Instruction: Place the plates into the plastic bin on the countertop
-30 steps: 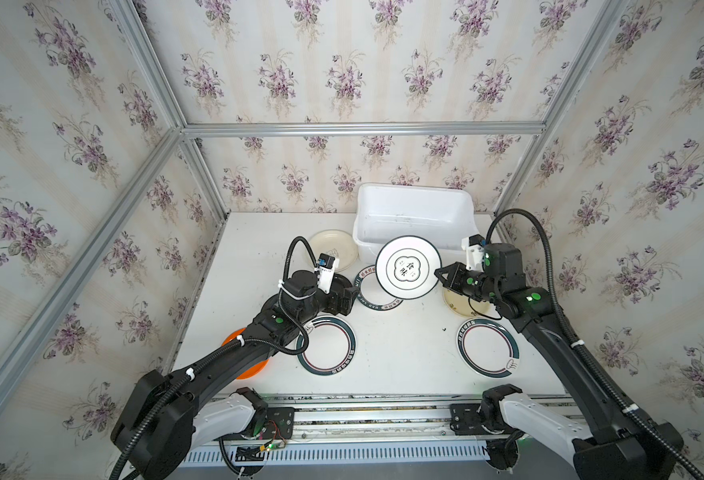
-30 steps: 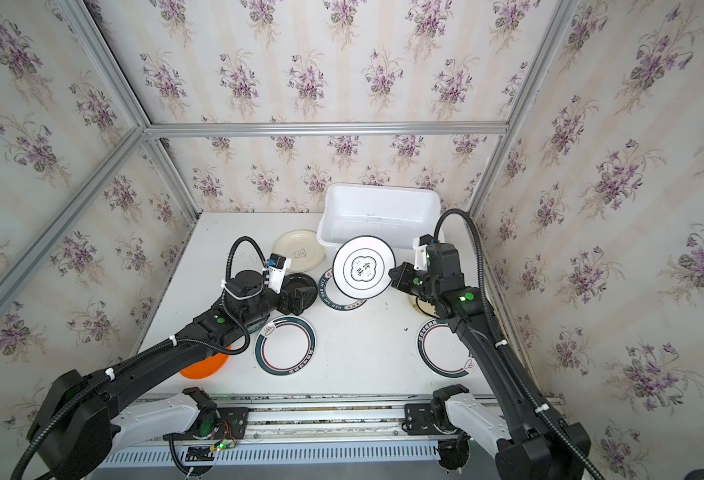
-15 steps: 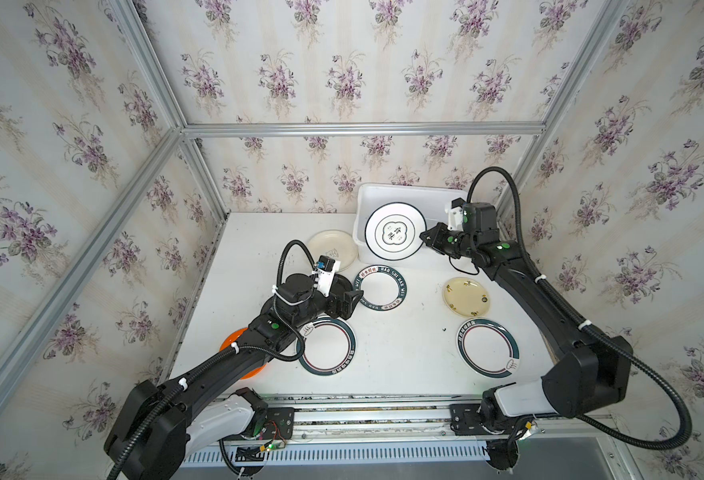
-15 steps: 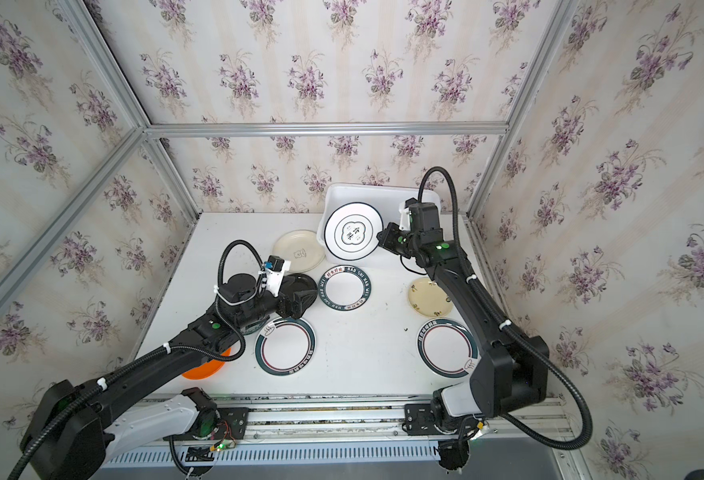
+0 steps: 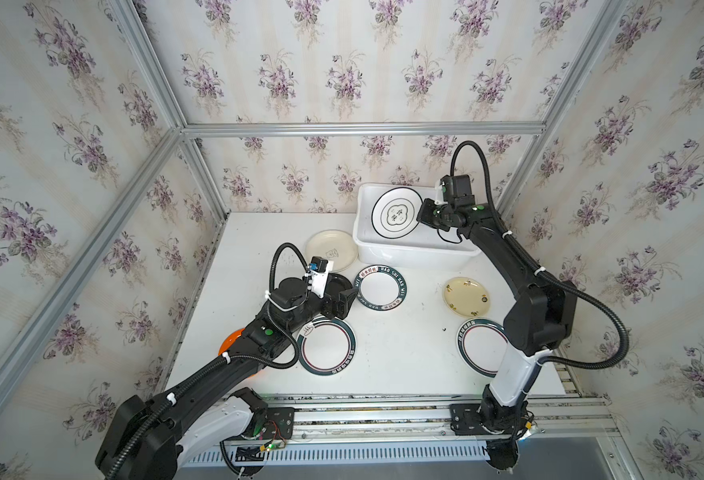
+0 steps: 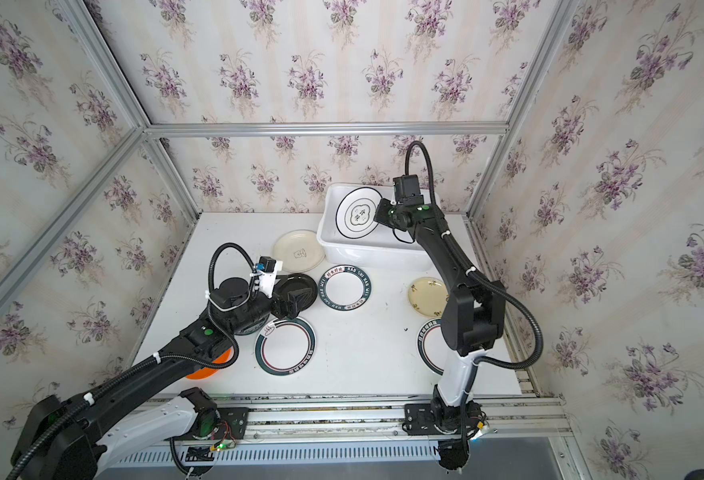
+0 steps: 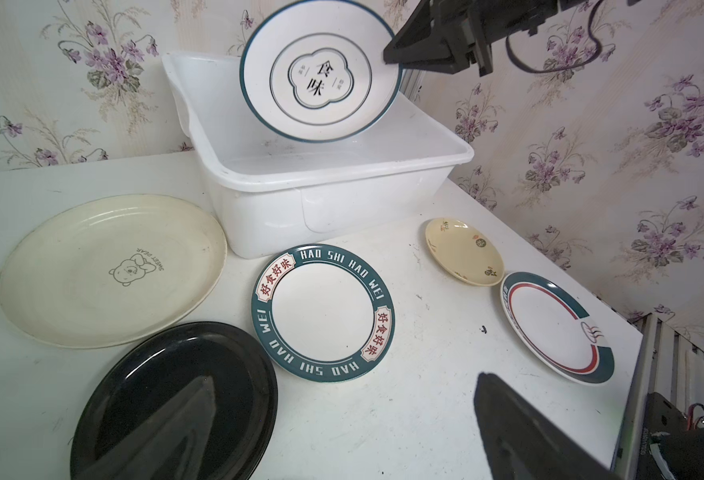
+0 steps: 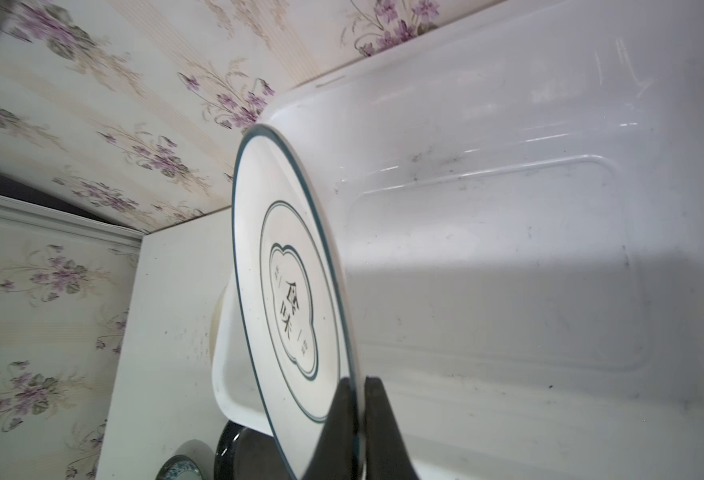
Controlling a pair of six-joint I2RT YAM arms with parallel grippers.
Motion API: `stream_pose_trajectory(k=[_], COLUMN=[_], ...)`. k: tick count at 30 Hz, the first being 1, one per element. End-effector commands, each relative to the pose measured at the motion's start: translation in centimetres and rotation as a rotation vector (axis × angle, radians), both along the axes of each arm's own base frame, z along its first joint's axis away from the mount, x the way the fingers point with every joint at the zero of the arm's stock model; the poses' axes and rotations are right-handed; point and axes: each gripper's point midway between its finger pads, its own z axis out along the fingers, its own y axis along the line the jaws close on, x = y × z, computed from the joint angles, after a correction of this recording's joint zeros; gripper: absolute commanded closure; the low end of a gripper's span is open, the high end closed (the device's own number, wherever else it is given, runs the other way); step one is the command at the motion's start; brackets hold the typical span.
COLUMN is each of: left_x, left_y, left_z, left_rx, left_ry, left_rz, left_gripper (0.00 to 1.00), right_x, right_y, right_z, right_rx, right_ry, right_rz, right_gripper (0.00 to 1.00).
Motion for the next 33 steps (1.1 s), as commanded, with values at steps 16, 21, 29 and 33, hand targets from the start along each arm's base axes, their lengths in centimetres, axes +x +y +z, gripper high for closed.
stream_pose_trajectory(k=[16, 21, 29, 33], left_x=[-0.2, -0.2, -0.1, 0.0], left_y=[1.4, 1.4, 1.5, 1.4], left_z=[1.0, 1.0, 0.9, 0.8], left_rx=[0.008, 0.006, 0.006, 0.004], left_ry=[-0.043, -0.041, -0.035, -0.03], left_rz=[0.056, 0.059, 0.065, 0.061], left_gripper=[0.0, 0.0, 0.0, 0.0], right_x=[5.6, 5.6, 5.8, 5.7], right_y=[0.9, 0.6, 0.1, -0.1], right_z=[-8.2, -10.6, -13.6, -16.3], right_rx=[-0.13, -0.161, -0.199, -0.216], right_ry=[0.228, 0.273, 0.317, 0.365], right_rz=[0.073, 0.071, 0.067, 0.062], right_gripper=[1.0, 1.0, 1.0, 1.0])
